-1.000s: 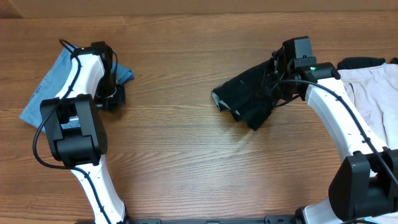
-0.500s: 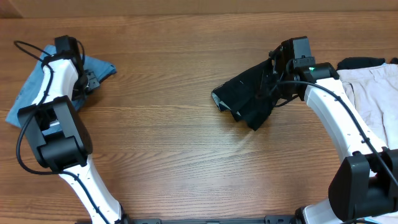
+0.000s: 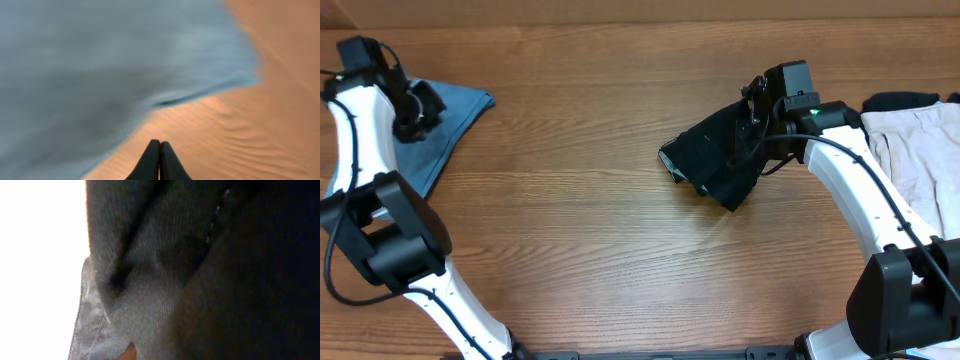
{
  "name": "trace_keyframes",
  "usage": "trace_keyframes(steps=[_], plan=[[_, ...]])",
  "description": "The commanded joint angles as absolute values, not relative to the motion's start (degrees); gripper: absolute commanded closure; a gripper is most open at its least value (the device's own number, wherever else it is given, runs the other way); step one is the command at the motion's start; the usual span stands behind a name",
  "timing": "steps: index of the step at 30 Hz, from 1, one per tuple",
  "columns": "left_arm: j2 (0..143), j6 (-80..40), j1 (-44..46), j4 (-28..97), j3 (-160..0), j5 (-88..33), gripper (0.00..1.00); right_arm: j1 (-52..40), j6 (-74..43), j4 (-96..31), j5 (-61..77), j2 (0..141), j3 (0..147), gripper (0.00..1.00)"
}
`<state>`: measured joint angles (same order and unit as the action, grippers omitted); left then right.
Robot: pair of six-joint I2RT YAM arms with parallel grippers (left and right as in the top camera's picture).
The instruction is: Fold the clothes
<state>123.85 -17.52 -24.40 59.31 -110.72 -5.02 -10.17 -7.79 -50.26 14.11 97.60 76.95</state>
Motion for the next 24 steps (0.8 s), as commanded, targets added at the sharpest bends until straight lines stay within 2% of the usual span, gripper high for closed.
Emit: trace_keyframes(steps=[1, 6, 9, 18, 24], plan=[[121.8, -21.1, -27.4, 62.9, -112.0, 17.1, 0.96, -10.4, -7.0, -50.5, 13.5, 95.8, 78.5, 0.96], [122.1, -21.2, -35.1, 60.1, -111.5, 16.0, 0.96, -10.4, -7.0, -50.7, 13.5, 95.8, 78.5, 0.96], [123.0, -16.9, -38.2, 56.6, -111.2, 15.6, 0.96, -10.4, -7.0, -50.7, 13.5, 95.8, 78.5, 0.96], [134.2, -12.4, -43.3, 52.8, -111.0, 12.0, 0.96, -10.4, -7.0, -51.4, 13.5, 95.8, 78.4, 0.96], [135.7, -12.5, -43.5, 57.1, -110.5, -0.2, 0.96, -10.4, -7.2, -50.9, 13.5, 95.8, 78.4, 0.96]])
